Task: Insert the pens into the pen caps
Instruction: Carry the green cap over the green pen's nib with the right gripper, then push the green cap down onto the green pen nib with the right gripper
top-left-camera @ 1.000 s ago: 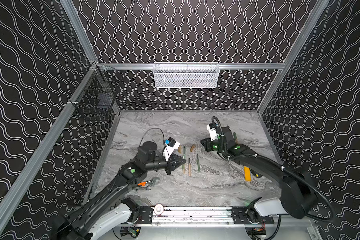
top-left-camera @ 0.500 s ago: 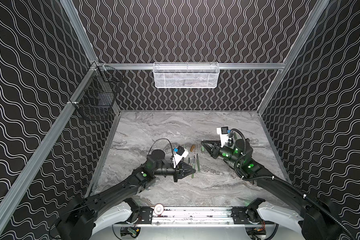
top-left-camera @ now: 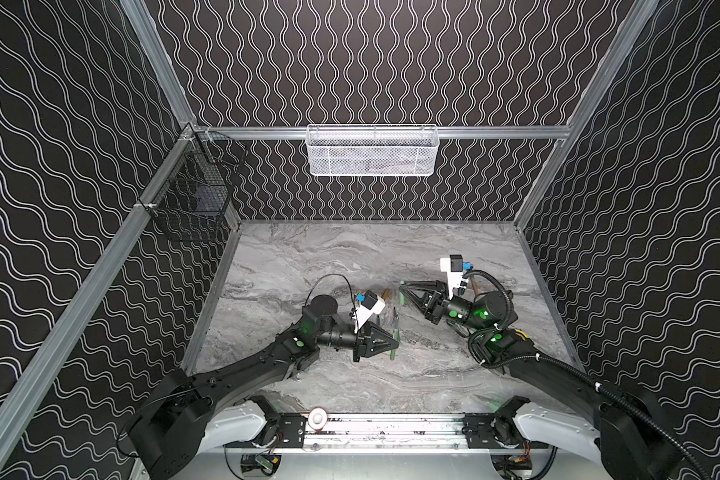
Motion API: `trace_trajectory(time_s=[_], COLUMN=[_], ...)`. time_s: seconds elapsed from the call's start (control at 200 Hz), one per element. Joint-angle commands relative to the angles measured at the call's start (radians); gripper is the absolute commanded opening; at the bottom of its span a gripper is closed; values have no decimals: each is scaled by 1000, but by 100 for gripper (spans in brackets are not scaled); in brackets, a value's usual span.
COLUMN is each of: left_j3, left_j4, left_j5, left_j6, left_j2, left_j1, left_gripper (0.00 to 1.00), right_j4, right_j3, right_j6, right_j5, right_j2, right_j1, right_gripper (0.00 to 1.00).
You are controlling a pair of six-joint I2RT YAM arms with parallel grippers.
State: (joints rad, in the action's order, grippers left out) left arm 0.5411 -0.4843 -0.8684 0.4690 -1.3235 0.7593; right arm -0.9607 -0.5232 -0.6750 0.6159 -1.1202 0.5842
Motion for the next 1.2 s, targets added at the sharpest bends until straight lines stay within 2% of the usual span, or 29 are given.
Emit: trace_trajectory(time_s=[0.0,1.196], left_j3=[8,13], left_j4=[-21,21], left_j5=[-9,57], left_j6=[-7,-63], left_j2=[0,94], left_j1=[0,-6], left_gripper=[0,0], right_j4=[-89,-75], right_j3=[-8,0], right_j6=[-14,2], right_j5=[23,24], right_j2=[-9,-18], right_j1=[15,112], right_gripper=[14,15])
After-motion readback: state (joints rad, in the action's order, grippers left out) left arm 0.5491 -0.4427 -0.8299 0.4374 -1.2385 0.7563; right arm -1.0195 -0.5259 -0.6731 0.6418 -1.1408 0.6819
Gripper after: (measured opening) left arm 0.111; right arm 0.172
